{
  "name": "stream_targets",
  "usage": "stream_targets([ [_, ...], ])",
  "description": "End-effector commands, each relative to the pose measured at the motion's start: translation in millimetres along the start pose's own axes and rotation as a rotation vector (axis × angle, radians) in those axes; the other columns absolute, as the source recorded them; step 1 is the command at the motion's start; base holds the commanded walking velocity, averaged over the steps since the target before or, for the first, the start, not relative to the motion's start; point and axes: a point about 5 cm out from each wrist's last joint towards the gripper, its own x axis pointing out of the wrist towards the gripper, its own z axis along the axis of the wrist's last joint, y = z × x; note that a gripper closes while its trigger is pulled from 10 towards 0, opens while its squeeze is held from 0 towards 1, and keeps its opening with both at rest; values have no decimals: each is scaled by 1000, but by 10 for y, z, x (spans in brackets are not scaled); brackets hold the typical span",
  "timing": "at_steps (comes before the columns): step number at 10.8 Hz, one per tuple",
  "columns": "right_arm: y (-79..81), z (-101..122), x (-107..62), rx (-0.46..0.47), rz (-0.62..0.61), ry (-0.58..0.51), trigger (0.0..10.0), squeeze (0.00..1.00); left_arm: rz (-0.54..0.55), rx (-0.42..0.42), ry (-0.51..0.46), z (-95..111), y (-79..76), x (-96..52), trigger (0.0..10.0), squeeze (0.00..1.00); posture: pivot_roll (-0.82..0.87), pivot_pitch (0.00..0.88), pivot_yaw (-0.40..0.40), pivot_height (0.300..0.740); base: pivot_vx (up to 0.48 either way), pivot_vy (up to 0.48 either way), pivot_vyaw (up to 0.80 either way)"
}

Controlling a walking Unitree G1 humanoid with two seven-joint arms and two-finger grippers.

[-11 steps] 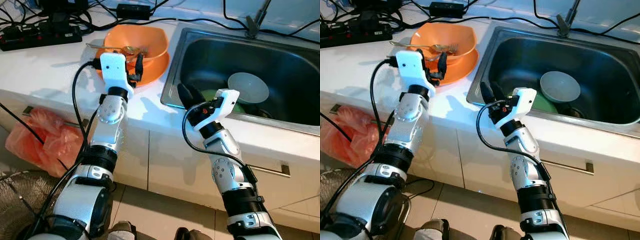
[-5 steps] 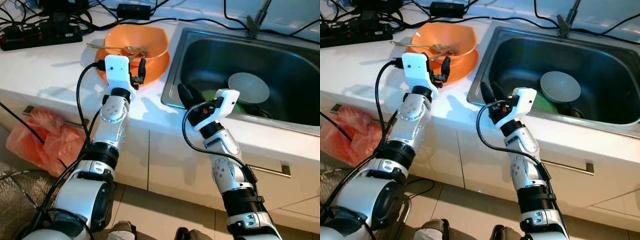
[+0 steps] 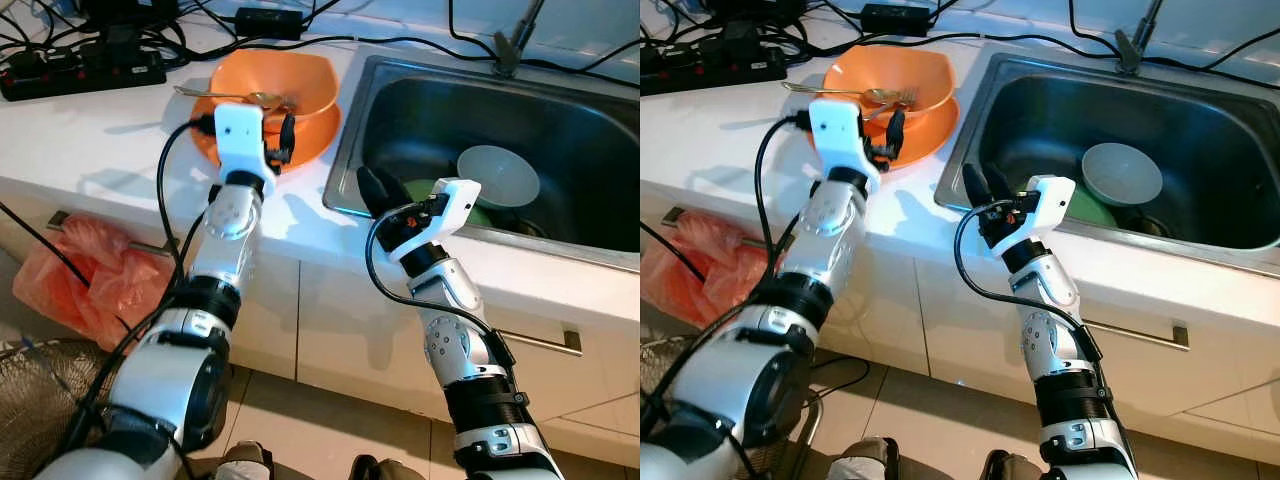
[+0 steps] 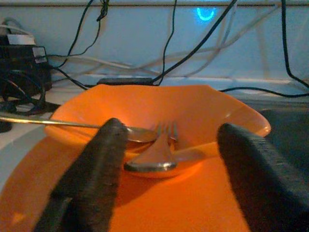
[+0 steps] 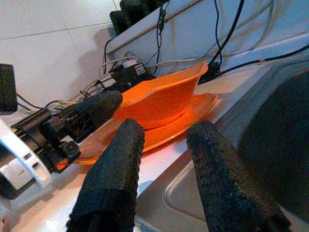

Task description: Kitchen organization

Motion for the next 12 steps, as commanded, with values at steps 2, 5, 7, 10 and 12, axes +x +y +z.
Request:
stream_targets([
  [2,-25,-7,-7,1,-13,10,10000,0,2,19,12,-1,-16,21,0,0,189,110,-47,740,0,0,0],
  [5,-36,-7,-8,1,-16,13,10000,0,12,24,17,5,-2,38,0,0,190,116,-50,740,0,0,0],
  [7,-43,-7,-12,0,-19,14,10000,0,22,26,19,7,7,44,0,0,191,121,-53,740,0,0,0],
  [10,-46,-10,-14,0,-22,16,10000,0,27,28,14,21,14,53,0,0,192,124,-53,740,0,0,0],
  [12,-51,-10,-14,2,-26,15,10000,0,29,31,9,26,16,53,0,0,192,127,-52,740,0,0,0],
])
